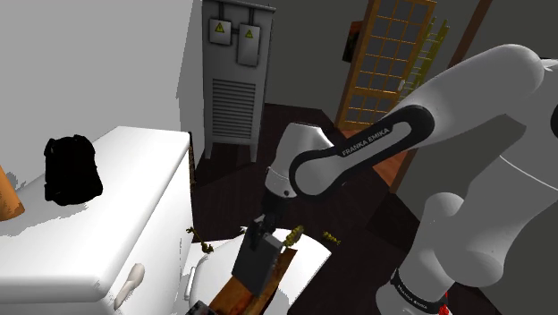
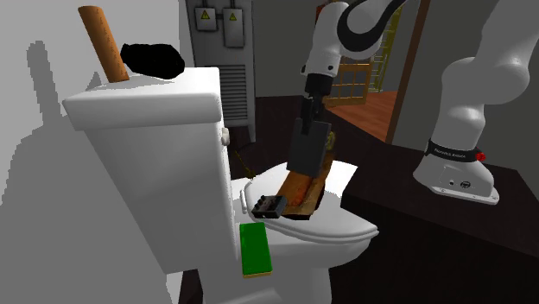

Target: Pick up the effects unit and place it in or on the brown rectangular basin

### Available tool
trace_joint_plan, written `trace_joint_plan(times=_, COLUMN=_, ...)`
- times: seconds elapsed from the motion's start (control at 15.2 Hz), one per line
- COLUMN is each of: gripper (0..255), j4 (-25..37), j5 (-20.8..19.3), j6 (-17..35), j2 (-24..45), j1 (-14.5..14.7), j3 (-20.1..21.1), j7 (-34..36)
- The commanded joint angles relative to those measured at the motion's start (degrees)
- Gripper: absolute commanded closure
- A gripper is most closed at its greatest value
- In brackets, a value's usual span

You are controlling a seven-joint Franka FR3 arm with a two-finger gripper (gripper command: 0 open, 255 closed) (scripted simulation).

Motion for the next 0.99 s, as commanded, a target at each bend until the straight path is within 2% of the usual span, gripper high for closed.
trace_joint_plan(times=0.0, gripper=255, j4=-0.29, j5=0.38, j6=1.00, j2=0.68, j1=0.10, j3=0.00, j7=-0.49)
trace_joint_plan(times=0.4, gripper=255, j4=-0.29, j5=0.37, j6=1.00, j2=0.68, j1=0.10, j3=-0.01, j7=-0.49)
trace_joint_plan(times=0.46, gripper=0, j4=-0.29, j5=0.38, j6=1.02, j2=0.71, j1=0.11, j3=-0.01, j7=-0.49)
trace_joint_plan(times=0.79, gripper=0, j4=-0.29, j5=0.37, j6=1.00, j2=0.68, j1=0.10, j3=-0.01, j7=-0.49)
trace_joint_plan(times=0.92, gripper=0, j4=0.29, j5=-1.11, j6=-3.53, j2=-3.12, j1=-0.70, j3=-0.75, j7=0.38)
